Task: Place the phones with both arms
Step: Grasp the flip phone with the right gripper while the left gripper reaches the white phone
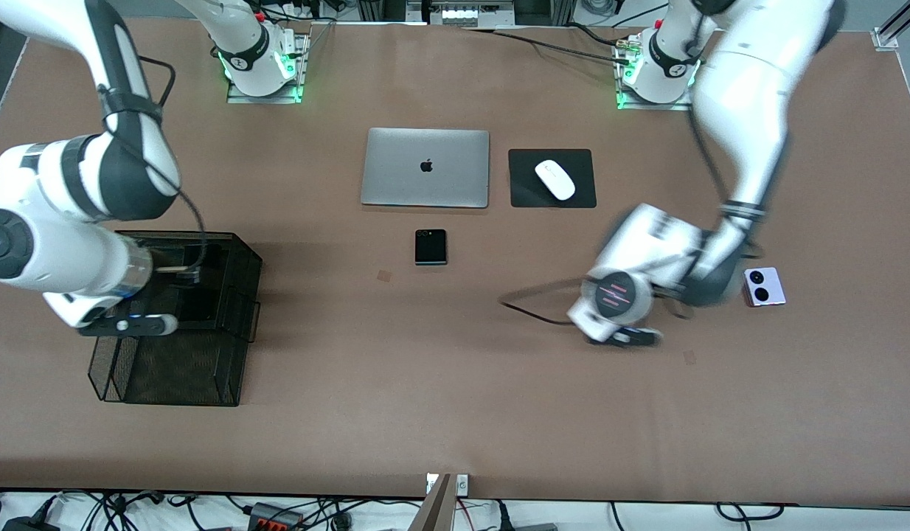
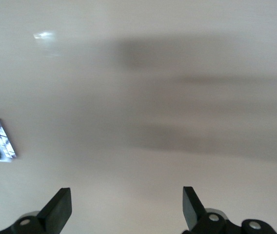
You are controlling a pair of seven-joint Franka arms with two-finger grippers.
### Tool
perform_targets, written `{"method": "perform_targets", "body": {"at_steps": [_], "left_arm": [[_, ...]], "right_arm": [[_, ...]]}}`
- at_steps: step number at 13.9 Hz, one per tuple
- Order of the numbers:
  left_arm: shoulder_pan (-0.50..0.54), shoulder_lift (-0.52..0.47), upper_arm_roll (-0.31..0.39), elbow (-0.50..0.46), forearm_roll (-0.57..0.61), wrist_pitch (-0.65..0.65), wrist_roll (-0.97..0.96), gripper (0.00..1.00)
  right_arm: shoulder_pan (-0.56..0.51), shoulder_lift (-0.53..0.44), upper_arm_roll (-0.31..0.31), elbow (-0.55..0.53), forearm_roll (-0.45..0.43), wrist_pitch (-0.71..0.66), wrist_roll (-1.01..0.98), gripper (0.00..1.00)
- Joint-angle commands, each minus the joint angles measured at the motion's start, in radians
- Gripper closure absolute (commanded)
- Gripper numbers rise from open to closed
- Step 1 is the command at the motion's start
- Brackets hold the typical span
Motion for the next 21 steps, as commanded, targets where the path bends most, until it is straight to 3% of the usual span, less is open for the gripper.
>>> {"method": "perform_targets", "body": {"at_steps": [1,4,7,11,14,17,21], "left_arm": [[0.150,-0.041,-0.019,-0.048,0.008,-0.016,0.135,0.00],[0.328,-0.038,-0.022,-0.051,0.004,0.001,0.302,0.00],[0.426,-0.035,-0.022,-0.090,-0.001,0.022,0.399,0.00],[0.642,-0.040,-0.086,-0.274,-0.001,0.312,0.512,0.00],[0.667,-0.044,-0.092,-0.322,-0.001,0.365,0.506,0.00],[0.675,-0.043,-0.094,-0.336,-0.004,0.368,0.495,0.00],[0.678,-0.034,-0.092,-0.345,-0.003,0.371,0.495,0.00]], "right_arm": [[0.017,0.033,0.095,-0.002,0.027,0.013,0.002,0.00],[0.121,0.071,0.113,-0.002,0.052,0.111,0.009,0.00],[0.227,0.133,0.111,-0.002,0.033,0.199,0.148,0.00],[0.343,0.211,0.111,-0.011,0.020,0.307,0.343,0.00],[0.431,0.260,0.105,-0.023,0.015,0.389,0.494,0.00],[0.475,0.301,0.096,-0.026,-0.091,0.395,0.594,0.00],[0.508,0.306,0.096,-0.065,-0.086,0.404,0.631,0.00]]}}
